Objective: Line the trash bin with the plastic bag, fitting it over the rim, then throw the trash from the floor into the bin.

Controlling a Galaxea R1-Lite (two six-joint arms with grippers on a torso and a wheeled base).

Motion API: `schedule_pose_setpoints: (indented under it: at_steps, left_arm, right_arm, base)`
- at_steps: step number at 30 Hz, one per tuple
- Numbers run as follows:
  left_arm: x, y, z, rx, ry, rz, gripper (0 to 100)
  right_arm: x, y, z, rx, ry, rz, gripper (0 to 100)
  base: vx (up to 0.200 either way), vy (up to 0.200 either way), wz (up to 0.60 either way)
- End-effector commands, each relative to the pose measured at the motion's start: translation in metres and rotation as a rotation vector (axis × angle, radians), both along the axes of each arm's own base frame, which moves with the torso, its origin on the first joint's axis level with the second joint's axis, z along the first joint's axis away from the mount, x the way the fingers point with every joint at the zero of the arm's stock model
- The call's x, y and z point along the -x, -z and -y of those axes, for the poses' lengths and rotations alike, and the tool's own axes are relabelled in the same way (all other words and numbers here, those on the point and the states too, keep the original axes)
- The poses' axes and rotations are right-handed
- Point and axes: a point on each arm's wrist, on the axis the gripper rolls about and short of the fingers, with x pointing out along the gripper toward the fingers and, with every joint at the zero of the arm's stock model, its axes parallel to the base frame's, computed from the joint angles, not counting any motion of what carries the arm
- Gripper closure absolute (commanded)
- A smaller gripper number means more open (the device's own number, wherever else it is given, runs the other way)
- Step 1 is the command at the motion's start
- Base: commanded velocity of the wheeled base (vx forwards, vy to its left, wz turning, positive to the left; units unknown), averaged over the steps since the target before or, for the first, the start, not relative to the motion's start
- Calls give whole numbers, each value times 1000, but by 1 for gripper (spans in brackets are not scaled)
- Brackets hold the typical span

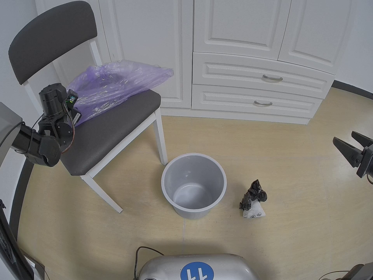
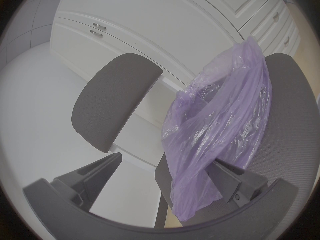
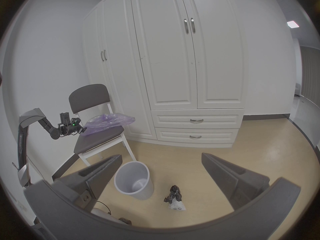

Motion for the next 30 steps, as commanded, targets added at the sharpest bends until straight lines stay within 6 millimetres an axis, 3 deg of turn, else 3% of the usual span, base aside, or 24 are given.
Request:
schedule_pose_setpoints:
  at_steps: [1,6,7,22,29,30]
  left_arm:
    - [-2,3,0,0,-1,-4,0]
    - [-3,1,0,-2,-1,2,0]
    - [-3,1,0,-2,1,3,100]
    - [2,15,-5,11,8,10,100]
    - [29,33,-31,30,32,3,100]
    - [43,36,-35,39,33,0,100]
  right_arm:
    - [-1,1,0,2,3,-5,0]
    - [-2,1,0,1,5,-7,0]
    - [-2,1,0,1,5,-8,0]
    - [1,1,3,9,23,3,0]
    - [9,0,4,38,23,31,0]
    - [11,1,4,56,24,35,0]
  base:
    - [0,0,0]
    - [0,0,0]
    - [0,0,0]
    - [0,0,0]
    - [0,0,0]
    - [0,0,0]
